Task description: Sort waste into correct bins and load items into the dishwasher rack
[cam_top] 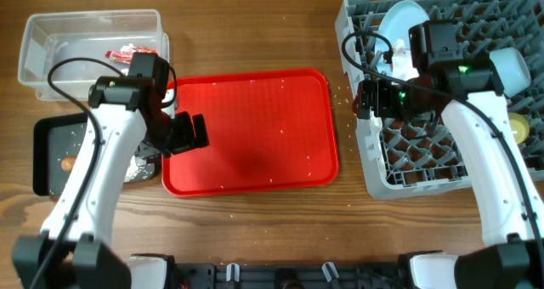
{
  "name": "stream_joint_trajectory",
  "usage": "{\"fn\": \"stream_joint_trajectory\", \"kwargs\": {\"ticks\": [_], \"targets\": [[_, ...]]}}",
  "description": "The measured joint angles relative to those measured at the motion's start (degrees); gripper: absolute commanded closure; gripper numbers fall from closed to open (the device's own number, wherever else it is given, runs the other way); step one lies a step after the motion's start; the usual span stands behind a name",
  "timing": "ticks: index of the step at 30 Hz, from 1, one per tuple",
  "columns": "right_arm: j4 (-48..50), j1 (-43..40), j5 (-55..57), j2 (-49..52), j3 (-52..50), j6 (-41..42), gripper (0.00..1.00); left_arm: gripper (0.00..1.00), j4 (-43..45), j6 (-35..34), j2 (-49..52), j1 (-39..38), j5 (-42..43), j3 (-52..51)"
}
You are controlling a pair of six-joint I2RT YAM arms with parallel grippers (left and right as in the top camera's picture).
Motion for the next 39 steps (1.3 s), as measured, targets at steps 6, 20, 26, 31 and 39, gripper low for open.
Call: {"fn": "stream_joint_trajectory", "kwargs": {"ticks": [6, 20, 26, 31, 39], "targets": [[8.37, 0.00, 0.39, -14.60, -11.41, 0.00, 0.00, 0.00, 5.55, -0.57, -20.37, -8.04, -3.85, -2.14], [11.96, 0.00, 6.23, -35.45, -24.61, 0.00, 0.00, 0.00, 2.91, -0.90, -51.47, -12.79, -15.54, -2.60], [11.98, 0.00, 6.64, -33.79, -24.61, 0.00, 0.00, 0.00, 2.86, -0.92, -51.49, -12.79, -16.72, -2.84], [11.98, 0.00, 6.64, -30.71, -24.61, 0.00, 0.00, 0.00, 2.86, -0.90, -51.49, -12.79, -16.76, -2.89], [12.00, 0.00, 6.64, -22.23, -24.61, 0.00, 0.00, 0.00, 2.86, -0.90, -51.49, -12.79, -16.76, -2.89]]}}
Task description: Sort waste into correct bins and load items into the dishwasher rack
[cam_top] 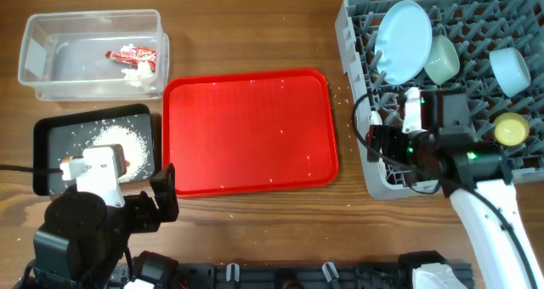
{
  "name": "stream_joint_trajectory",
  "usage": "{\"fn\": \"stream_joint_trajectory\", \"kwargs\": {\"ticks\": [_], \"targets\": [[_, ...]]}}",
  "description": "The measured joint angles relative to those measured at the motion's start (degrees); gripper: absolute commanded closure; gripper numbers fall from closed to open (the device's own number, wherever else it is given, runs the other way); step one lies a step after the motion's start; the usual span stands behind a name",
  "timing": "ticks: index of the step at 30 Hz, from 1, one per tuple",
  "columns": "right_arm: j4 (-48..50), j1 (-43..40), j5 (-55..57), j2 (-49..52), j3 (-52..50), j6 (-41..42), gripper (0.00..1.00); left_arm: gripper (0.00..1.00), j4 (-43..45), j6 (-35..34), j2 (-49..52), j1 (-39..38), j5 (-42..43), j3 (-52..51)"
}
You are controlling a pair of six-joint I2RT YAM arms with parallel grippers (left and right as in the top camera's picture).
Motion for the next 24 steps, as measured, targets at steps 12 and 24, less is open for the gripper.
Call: {"fn": "stream_joint_trajectory", "kwargs": {"ticks": [12, 24], "targets": [[3.82, 0.00, 0.02, 6.58, -0.04, 0.00, 0.00, 0.00, 0.00, 0.00, 0.00, 0.00, 0.00, 0.00], [5.53, 0.00, 1.81, -19.39, -0.04, -1.16, 0.00, 0.00, 0.02, 0.00, 0.00, 0.00, 0.00, 0.00]]}}
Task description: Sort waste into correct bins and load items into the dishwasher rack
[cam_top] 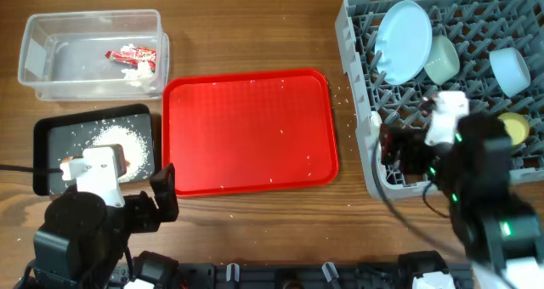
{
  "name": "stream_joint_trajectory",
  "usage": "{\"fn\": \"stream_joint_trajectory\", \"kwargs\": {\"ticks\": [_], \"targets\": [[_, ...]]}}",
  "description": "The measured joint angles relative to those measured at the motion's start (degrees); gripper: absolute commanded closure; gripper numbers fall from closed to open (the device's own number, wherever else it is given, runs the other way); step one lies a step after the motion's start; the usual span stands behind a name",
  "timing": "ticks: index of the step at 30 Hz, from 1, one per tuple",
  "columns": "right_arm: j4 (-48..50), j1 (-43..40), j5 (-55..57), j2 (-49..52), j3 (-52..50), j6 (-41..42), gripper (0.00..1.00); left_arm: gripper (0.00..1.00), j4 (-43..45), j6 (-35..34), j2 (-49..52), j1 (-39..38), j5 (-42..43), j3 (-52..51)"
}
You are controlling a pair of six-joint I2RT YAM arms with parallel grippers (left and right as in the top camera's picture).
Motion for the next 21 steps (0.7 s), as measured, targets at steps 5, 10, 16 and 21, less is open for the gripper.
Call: {"fn": "stream_joint_trajectory", "kwargs": {"ticks": [5, 10, 16, 21], "targets": [[7.93, 0.00, 0.59, -11.19, -3.58, -5.16, 0.00, 0.00, 0.00, -0.02, 0.00, 0.00, 0.00, -0.07], [21.49, -1.07, 0.74, -22.64, -15.69, -6.95, 0.00, 0.00, -0.09, 0.00, 0.00, 0.00, -0.02, -0.11], [40.24, -1.29, 0.68, -33.09, -34.71, -7.08, 0.00, 0.00, -0.15, 0.00, 0.00, 0.00, -0.02, -0.11], [54.38, -1.29, 0.68, -39.52, -46.45, -6.84, 0.00, 0.00, -0.17, -0.02, 0.04, 0.00, -0.04, -0.13]]}}
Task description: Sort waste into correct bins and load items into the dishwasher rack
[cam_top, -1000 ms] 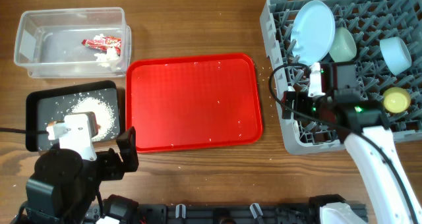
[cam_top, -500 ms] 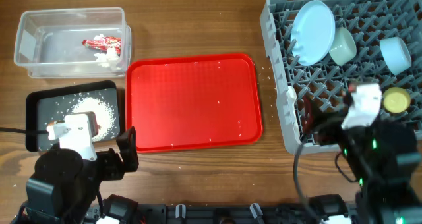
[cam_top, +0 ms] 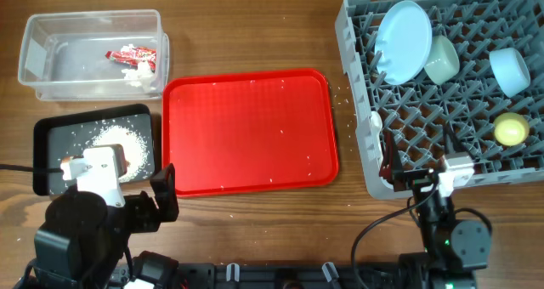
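The red tray (cam_top: pixel 251 132) holds only a few white crumbs. Red-and-white wrappers (cam_top: pixel 132 55) lie in the clear bin (cam_top: pixel 34 59). A heap of white rice (cam_top: pixel 115 140) sits in the black bin (cam_top: pixel 51 136). The grey dishwasher rack (cam_top: pixel 408 119) holds a pale blue plate (cam_top: pixel 406 41), a green bowl (cam_top: pixel 442 59), a white cup (cam_top: pixel 510 70) and a yellow round item (cam_top: pixel 510 129). My left gripper (cam_top: pixel 161 197) is pulled back at the near left, holding nothing. My right gripper (cam_top: pixel 406 177) is at the rack's front edge, also empty. Neither jaw gap can be made out.
Scattered crumbs lie on the wooden table (cam_top: pixel 255 25) around the tray and by the rack's left side. A white clip-like piece (cam_top: pixel 375 121) sits on the rack's left wall. The arm bases occupy the table's near edge.
My right arm has drawn back from above the rack's front rows to the near table edge below the rack. The left arm and all items are unchanged.
At first my left gripper hovered between the tray's left edge and the black bin, and my right was over the rack near the plate. Then the left arm was back at the near edge. The right arm stood lower over the rack each time, now off it.
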{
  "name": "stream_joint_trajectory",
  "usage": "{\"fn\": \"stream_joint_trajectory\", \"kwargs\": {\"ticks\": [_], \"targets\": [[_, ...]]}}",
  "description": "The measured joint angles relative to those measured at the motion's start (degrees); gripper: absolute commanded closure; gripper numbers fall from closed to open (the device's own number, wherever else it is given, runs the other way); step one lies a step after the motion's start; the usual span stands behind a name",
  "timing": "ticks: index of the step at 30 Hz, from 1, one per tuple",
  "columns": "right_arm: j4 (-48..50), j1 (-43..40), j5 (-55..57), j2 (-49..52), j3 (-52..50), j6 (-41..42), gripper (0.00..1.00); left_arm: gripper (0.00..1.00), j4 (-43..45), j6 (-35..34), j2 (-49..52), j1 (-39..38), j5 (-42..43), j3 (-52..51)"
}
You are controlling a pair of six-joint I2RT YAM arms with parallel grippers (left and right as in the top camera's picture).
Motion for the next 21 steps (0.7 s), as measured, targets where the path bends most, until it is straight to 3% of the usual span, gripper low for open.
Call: {"fn": "stream_joint_trajectory", "kwargs": {"ticks": [5, 12, 21], "targets": [[7.43, -0.15, 0.00, -4.63, -7.91, 0.02, 0.00, 0.00, 0.02, 0.02, 0.00, 0.00, -0.02, -0.02], [-4.68, -1.40, 0.04, -4.96, -8.76, 0.04, 0.00, 0.00, 0.02, 0.02, 0.00, 0.00, 0.00, -0.02], [-5.22, -1.40, 0.02, -4.96, -8.76, 0.22, 0.00, 0.00, 0.02, 0.02, 0.00, 0.00, 0.00, -0.02]]}}
